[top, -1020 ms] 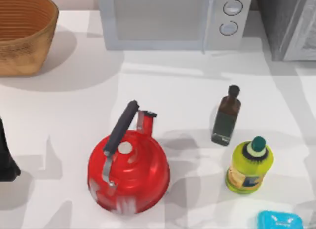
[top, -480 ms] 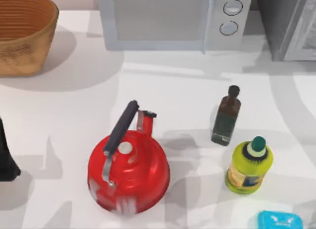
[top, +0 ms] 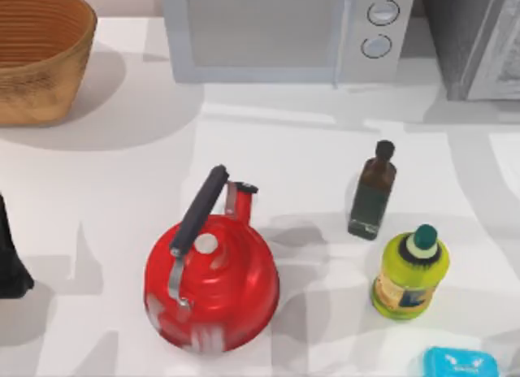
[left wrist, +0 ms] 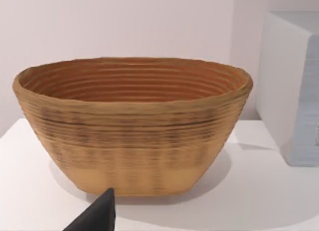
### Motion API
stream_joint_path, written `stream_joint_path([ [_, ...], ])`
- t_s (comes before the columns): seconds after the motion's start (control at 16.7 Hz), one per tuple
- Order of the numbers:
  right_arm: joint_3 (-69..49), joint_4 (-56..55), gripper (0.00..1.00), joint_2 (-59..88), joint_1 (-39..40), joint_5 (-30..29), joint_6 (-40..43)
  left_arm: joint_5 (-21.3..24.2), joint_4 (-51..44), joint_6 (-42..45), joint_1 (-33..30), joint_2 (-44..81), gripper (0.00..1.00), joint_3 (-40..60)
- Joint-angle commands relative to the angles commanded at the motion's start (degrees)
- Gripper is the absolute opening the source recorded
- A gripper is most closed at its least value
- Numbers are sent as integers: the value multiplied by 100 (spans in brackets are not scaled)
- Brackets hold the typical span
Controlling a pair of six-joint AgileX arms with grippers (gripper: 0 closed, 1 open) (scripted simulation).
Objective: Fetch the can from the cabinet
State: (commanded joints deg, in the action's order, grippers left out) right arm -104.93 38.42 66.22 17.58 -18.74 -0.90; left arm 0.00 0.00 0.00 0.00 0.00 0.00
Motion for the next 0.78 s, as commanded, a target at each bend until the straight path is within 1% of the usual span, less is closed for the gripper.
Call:
stream_joint_path([
  [0.18, 356, -105, 0, -196, -73, 46, 6, 0, 0, 0, 0, 0, 100, 0],
  [0.36, 1245, -389, 0, -699, -221, 185, 16, 0, 0, 0, 0, 0, 100, 0],
  [0.54, 2536, -833, 0, -1465, -420, 406, 27, 0, 0, 0, 0, 0, 100, 0],
  [0.78, 4625, -1596, 0, -2763, -748, 778, 41, 0, 0, 0, 0, 0, 100, 0],
])
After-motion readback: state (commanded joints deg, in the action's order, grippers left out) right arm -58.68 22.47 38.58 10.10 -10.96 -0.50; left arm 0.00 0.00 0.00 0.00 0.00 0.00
